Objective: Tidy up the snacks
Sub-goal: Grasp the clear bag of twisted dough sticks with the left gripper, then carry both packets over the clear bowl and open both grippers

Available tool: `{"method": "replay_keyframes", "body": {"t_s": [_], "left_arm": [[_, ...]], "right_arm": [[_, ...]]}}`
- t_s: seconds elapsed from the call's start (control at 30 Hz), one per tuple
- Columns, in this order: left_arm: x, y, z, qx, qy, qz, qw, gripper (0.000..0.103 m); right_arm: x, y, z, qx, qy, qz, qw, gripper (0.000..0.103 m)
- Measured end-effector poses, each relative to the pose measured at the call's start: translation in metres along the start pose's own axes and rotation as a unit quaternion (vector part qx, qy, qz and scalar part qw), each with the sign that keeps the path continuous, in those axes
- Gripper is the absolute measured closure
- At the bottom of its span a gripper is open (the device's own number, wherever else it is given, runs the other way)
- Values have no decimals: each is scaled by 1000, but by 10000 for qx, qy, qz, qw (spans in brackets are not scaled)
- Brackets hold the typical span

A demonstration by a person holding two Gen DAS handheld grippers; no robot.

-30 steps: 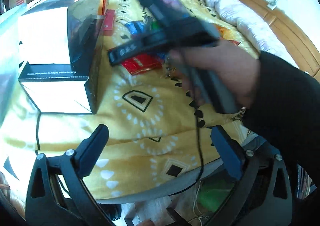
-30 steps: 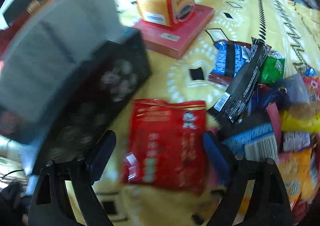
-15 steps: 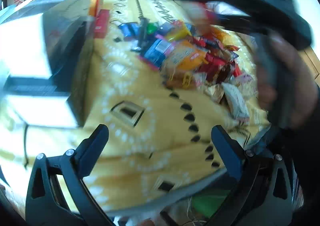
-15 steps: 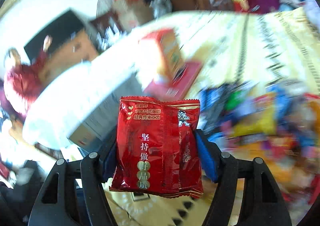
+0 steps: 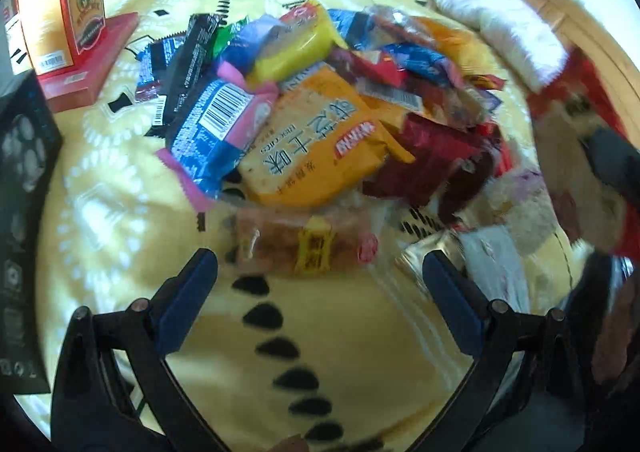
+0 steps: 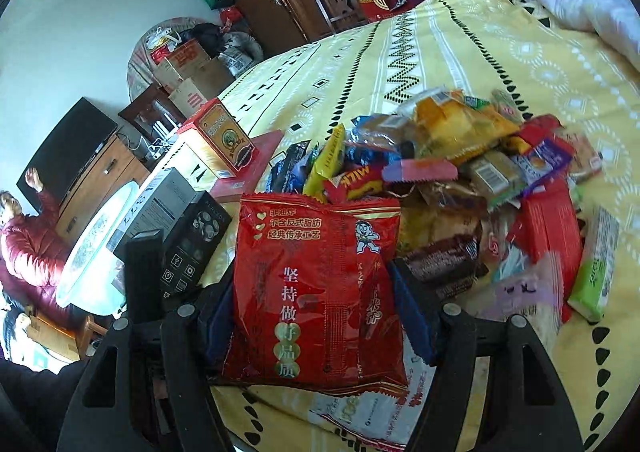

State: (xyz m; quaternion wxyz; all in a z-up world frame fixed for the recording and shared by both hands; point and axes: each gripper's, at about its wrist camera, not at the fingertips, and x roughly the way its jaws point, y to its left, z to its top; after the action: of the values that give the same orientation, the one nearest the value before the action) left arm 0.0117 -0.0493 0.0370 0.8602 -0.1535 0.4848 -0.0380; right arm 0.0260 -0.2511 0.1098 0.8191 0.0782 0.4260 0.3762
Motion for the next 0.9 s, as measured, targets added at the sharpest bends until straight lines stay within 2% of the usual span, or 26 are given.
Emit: {"method": "replay_keyframes", "body": {"t_s": [0.13,0.3,0.37,0.4,0.47,0.53,0.77,0.9], "left_arm": [[12,2,7,-12,40,247,9997,0],[19,1,0,306,3,484,9984,0],[14,4,-4,329,-79,410,9986,10],[11,4,-5,349,-124,353,9987,20],[-1,3,-8,482,-227,408,9977,33],[-14,4,-9,531,-370,395,9971,38],[-76,14,-12,347,-994,345,9938,40],[-117,11,-8,381,-1485,413,9873,40]], "right_arm": [[6,-9,-3,60,24,52,10000,29],[10,-11,-10,114,49,139,9998,29],[10,-8,-11,86,39,156,9998,29],[10,-7,-12,60,25,151,9999,29],[9,-4,-11,22,-8,139,9999,29],[7,0,-9,-34,-64,139,9999,29],[0,17,-1,-251,-236,145,9993,29],[-3,30,6,-372,-302,164,9987,29]]}}
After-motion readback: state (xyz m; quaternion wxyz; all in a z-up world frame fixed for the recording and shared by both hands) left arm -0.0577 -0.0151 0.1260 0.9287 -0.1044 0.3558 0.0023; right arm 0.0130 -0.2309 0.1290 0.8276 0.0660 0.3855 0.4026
